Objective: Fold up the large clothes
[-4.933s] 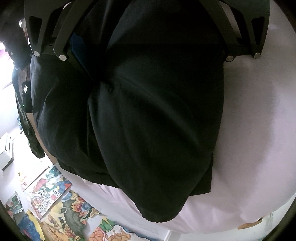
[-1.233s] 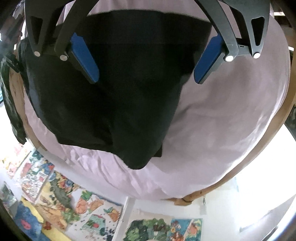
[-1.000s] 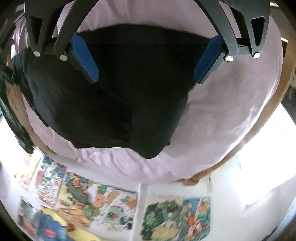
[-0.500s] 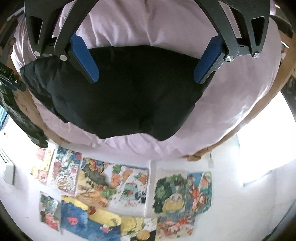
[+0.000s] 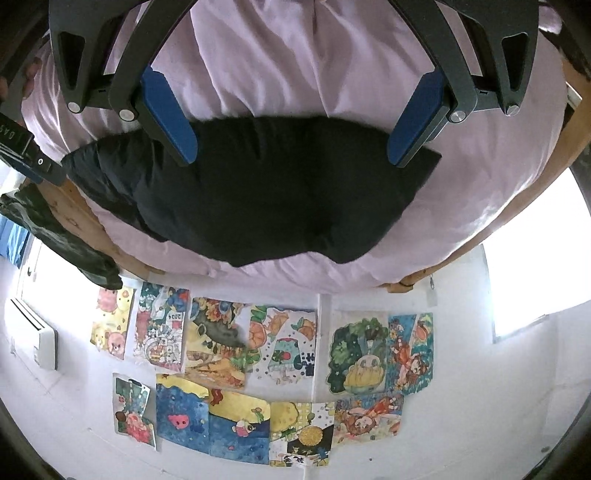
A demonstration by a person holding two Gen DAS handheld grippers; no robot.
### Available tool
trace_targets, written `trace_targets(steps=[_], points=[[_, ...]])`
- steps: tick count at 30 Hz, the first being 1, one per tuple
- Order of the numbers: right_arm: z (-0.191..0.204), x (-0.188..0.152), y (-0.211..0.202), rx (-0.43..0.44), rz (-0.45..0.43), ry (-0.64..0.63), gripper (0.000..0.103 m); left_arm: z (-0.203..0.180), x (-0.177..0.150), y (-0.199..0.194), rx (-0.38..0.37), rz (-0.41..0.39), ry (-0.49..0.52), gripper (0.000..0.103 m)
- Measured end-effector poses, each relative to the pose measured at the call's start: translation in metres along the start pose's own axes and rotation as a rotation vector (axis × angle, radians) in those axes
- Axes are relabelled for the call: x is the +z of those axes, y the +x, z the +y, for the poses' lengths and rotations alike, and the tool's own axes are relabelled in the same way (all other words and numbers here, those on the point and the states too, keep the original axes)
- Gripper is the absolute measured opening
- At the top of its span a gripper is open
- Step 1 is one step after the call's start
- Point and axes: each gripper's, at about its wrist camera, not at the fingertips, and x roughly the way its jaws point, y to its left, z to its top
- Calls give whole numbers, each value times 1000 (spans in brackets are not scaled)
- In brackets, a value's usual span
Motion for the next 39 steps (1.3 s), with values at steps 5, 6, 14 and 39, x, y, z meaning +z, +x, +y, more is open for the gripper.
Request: trace_targets(steps=[5, 6, 14, 39], points=[[10, -13, -7, -10, -10, -36, 103, -3, -12, -6, 9, -40, 13, 101], [13, -16, -8, -8, -11, -47, 103, -3, -14, -8, 8, -48, 12, 101], [31, -27, -19, 7, -61, -109, 103, -4, -27, -16, 36, -80, 21, 101], [54, -50, -37, 20, -78, -123, 103, 1, -55, -44, 67, -106, -31, 101]])
